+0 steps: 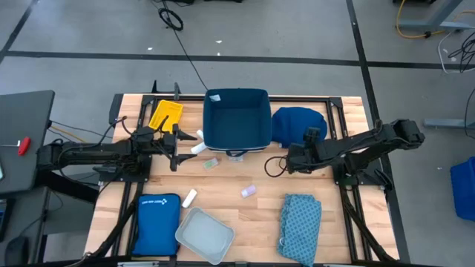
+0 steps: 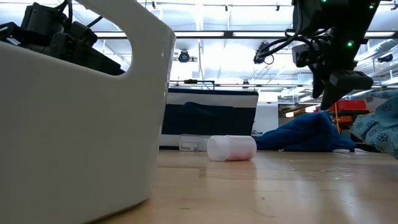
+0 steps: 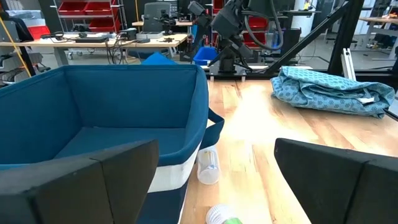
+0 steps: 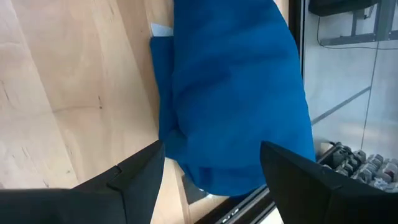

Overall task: Pick & place medical supplies in basket/bin
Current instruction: Put the dark blue patient gown into the blue laundry bin

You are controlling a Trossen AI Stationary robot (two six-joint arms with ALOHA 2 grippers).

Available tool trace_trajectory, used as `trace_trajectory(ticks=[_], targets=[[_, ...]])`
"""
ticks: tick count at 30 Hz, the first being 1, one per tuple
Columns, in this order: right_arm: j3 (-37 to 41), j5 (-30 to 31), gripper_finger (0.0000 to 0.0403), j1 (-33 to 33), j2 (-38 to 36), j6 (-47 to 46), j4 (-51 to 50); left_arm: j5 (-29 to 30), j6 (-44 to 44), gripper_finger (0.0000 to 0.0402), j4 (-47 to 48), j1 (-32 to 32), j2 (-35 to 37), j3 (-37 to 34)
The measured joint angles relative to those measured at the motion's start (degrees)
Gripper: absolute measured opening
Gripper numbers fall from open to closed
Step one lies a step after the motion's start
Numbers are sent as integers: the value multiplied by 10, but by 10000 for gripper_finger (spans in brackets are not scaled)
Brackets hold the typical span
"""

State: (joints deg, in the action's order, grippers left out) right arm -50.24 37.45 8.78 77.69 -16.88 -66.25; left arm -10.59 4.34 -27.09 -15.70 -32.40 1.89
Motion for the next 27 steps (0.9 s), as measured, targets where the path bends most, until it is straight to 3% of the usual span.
trace_trajectory(ticks=[13,27], targets=[[1,-6,270,3,11,-18,0,-20,-4,324,4,0,0,0],[1,19,270,-42,102,4,20,-21,0,324,4,0,0,0]])
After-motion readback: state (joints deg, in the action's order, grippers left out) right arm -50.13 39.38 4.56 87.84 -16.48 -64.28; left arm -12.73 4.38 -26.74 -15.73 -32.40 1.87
